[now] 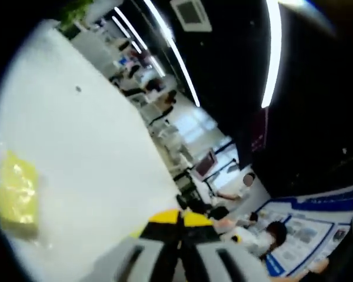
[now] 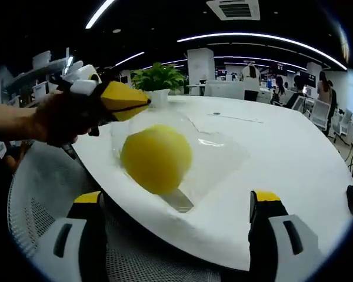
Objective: Compare the silicone blocks by pressing each to a similar depth, holding the contact briefly, and releasing to observe deformation and rebound differences across the visible hardness samples.
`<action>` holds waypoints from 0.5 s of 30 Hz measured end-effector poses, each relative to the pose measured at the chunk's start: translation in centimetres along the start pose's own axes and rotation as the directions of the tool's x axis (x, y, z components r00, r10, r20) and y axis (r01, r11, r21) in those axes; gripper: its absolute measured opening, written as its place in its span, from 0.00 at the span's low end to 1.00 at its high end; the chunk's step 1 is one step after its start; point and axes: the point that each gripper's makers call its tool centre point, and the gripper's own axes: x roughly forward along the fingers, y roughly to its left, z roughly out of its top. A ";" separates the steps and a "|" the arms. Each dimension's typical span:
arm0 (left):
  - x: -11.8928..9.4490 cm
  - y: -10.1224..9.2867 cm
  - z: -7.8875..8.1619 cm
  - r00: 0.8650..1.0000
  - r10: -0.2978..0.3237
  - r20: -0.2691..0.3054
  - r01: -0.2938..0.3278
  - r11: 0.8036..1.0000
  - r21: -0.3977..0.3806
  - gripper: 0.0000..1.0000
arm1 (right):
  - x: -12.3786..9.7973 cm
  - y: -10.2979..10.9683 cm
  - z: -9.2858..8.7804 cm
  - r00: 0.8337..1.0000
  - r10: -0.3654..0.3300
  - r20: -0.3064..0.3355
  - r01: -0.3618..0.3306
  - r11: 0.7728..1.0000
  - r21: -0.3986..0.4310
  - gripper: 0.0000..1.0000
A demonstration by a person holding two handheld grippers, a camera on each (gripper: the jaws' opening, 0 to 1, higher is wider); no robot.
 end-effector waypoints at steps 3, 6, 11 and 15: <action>0.9 0.7 0.1 1.000 0.019 0.000 -0.019 1.000 0.010 0.00 | 0.0 0.1 0.0 1.000 0.004 0.001 -0.004 1.000 0.001 0.96; 1.4 1.1 0.5 0.999 0.035 0.015 -0.036 0.998 0.045 0.00 | 0.1 0.1 0.0 1.000 0.006 -0.003 -0.006 1.000 0.003 0.96; 2.2 1.8 1.1 0.998 0.065 0.014 -0.066 0.993 0.102 0.00 | 0.1 0.2 -0.1 1.000 0.010 -0.009 -0.010 1.000 0.007 0.96; 2.6 2.9 1.8 0.995 0.099 0.015 -0.100 0.981 0.166 0.00 | 0.2 0.2 -0.2 1.000 0.014 -0.014 -0.014 1.000 0.008 0.96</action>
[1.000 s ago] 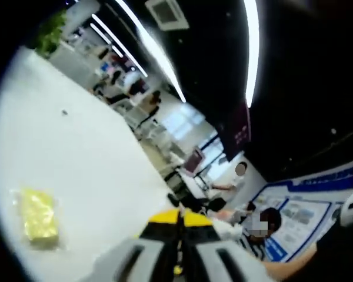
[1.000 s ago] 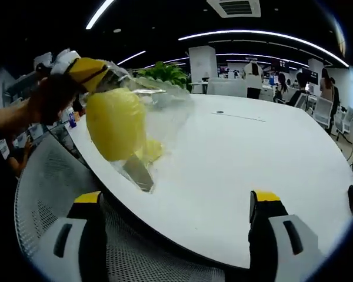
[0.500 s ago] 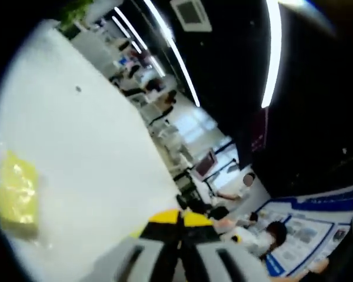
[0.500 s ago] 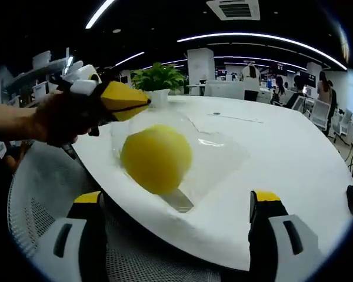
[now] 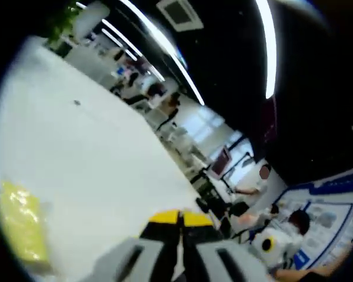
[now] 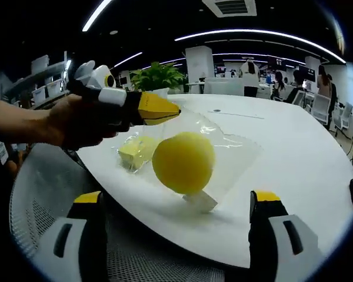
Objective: Compare the silicone blocks by pressing each to a similar depth, holding the contact briefly, and releasing to observe deformation and rebound differences across the visible hardness samples.
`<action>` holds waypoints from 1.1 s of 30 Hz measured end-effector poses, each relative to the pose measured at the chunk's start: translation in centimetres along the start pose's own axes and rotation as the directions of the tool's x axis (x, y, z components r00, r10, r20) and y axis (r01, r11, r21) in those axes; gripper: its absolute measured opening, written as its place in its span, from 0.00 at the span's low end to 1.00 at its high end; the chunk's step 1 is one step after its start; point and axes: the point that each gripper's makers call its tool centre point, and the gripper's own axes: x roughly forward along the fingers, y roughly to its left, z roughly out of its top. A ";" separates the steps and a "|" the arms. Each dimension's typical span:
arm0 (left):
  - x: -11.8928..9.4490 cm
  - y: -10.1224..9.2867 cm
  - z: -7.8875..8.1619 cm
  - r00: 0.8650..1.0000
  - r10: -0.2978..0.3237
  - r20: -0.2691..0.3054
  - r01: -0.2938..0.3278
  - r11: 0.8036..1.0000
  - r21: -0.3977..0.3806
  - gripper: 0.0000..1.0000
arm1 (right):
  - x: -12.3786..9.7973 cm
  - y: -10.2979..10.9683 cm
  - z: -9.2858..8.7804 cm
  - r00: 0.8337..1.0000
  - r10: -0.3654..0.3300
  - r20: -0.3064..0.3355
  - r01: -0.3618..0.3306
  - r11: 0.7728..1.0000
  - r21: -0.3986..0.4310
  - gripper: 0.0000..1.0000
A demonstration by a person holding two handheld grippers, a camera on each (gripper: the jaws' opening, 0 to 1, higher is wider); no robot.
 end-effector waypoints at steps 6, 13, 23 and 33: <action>0.2 2.7 0.6 0.996 0.086 -0.002 -0.085 0.990 0.116 0.00 | 0.1 0.0 -0.1 1.000 0.002 -0.007 -0.002 1.000 0.003 0.96; 0.3 5.6 0.6 0.984 0.179 -0.003 -0.173 0.958 0.229 0.00 | 0.1 0.1 -0.3 1.000 0.008 -0.017 -0.008 1.000 0.006 0.96; 1.6 9.1 -0.4 0.954 0.294 -0.063 -0.254 0.900 0.354 0.00 | 0.1 0.1 -0.6 0.999 0.004 -0.032 -0.004 1.000 0.014 0.96; 3.1 10.3 -0.3 0.950 0.307 -0.064 -0.256 0.878 0.405 0.00 | 0.2 -0.1 -0.9 0.999 0.001 -0.046 -0.001 1.000 0.018 0.96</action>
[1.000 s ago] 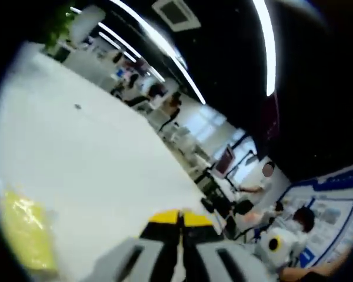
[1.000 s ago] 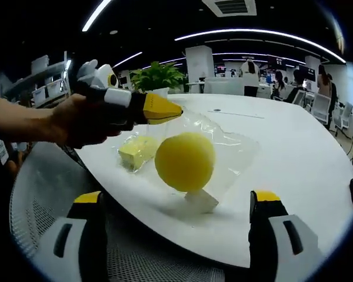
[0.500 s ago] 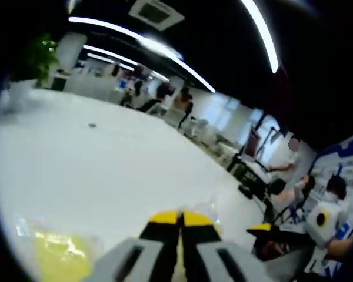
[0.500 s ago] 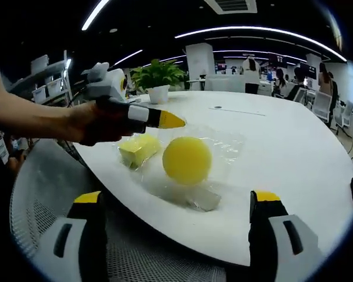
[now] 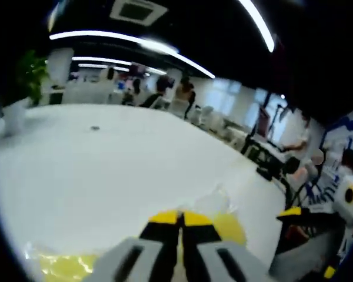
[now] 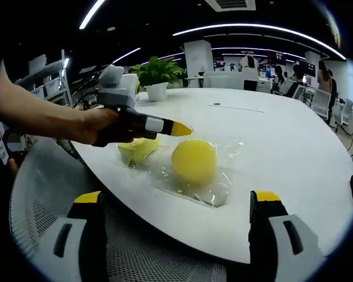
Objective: Compare the silicone blocks by pressing each to a similar depth, holding the contact briefly, and releasing to observe deformation and rebound differences across the visible hardness samples.
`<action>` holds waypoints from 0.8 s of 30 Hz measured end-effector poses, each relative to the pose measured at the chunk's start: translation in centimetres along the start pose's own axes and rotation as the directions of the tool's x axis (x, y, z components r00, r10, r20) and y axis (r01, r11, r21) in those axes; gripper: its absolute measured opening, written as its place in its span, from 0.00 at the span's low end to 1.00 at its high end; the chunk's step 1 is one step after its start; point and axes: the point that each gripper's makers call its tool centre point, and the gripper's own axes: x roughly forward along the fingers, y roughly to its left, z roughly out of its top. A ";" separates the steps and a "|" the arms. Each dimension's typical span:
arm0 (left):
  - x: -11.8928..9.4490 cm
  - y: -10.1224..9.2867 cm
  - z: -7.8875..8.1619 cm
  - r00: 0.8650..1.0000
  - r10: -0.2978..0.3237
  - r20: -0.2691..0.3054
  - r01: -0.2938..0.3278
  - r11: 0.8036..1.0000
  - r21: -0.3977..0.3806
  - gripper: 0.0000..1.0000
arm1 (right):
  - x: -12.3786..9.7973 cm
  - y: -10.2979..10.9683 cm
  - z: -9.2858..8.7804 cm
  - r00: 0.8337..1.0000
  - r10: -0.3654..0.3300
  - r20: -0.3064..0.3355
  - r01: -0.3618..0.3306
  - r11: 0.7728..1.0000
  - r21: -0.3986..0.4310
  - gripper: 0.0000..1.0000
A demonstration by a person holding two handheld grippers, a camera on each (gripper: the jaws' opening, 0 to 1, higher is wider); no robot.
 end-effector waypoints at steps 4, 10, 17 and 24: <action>0.9 0.6 -0.7 0.999 0.006 -0.038 -0.004 0.999 0.044 0.00 | 0.0 0.0 -0.1 1.000 -0.001 -0.005 0.001 1.000 0.003 0.96; 1.8 1.2 -1.5 0.996 0.010 -0.093 0.001 0.993 0.117 0.00 | 0.0 0.0 -0.2 1.000 -0.002 -0.009 0.002 1.000 0.007 0.96; 2.3 1.8 -1.9 0.994 0.022 -0.107 0.000 0.981 0.193 0.01 | 0.0 -0.1 -0.4 1.000 -0.010 -0.015 0.010 1.000 0.013 0.96; 2.1 2.0 -1.3 0.996 0.038 -0.080 -0.022 0.982 0.187 0.07 | 0.0 -0.1 -0.5 1.000 -0.016 -0.022 0.016 1.000 0.017 0.96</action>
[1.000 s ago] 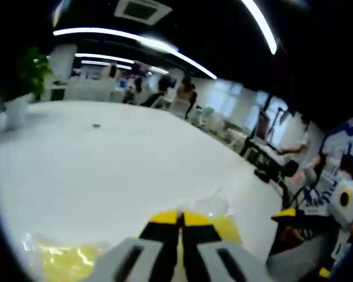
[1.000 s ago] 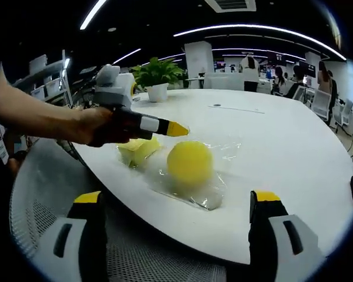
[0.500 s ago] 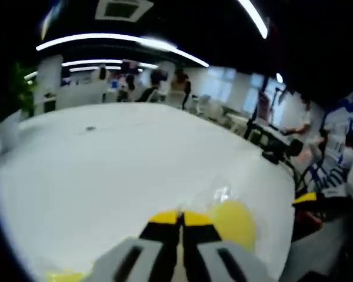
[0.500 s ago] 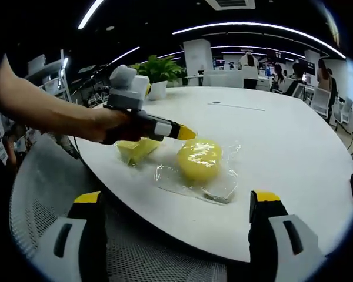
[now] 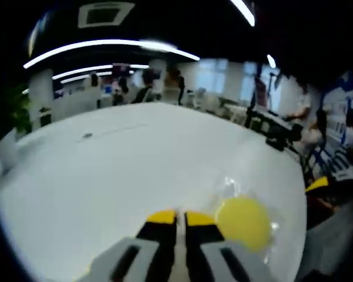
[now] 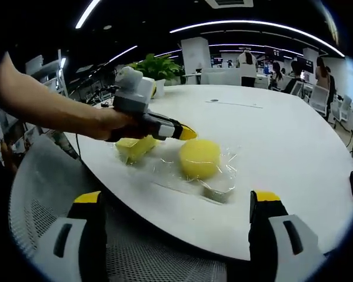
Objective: Compare the silicone blocks by pressing each to a similar depth, holding the contact briefly, and releasing to observe deformation and rebound differences across the visible hardness samples.
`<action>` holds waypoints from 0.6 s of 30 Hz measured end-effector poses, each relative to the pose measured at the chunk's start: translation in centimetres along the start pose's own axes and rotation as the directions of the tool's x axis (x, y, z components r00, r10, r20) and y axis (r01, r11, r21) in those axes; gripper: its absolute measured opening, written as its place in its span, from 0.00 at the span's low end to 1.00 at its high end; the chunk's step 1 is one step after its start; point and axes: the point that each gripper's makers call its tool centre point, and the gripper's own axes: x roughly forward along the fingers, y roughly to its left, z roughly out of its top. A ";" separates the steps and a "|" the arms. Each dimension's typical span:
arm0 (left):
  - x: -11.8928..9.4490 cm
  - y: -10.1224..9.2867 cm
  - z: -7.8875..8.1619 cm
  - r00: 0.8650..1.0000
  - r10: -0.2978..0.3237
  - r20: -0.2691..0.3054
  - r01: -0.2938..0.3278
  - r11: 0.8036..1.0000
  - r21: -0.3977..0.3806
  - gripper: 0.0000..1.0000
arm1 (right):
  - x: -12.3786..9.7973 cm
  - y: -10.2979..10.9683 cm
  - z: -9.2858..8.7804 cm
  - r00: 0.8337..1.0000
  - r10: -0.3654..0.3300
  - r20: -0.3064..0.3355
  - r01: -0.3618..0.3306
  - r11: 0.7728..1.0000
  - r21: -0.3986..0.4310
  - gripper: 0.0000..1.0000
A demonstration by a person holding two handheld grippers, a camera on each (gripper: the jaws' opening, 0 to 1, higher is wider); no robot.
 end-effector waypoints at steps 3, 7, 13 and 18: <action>-0.4 0.4 0.4 1.000 0.023 0.021 -0.023 1.000 0.010 0.19 | 0.0 0.0 0.0 1.000 -0.001 -0.001 0.001 1.000 0.001 0.96; -1.2 0.4 1.2 0.999 0.019 0.047 -0.020 1.000 0.009 0.22 | 0.0 0.0 -0.1 1.000 -0.004 -0.003 0.004 1.000 0.003 0.96; -1.6 0.4 0.8 0.999 0.032 0.033 -0.032 0.999 -0.006 0.37 | 0.0 0.0 -0.1 1.000 -0.005 -0.003 0.005 1.000 0.004 0.96; -2.5 0.1 0.3 0.999 0.026 0.020 -0.026 1.000 -0.012 0.51 | 0.0 -0.1 -0.2 1.000 -0.007 -0.009 0.007 1.000 0.007 0.96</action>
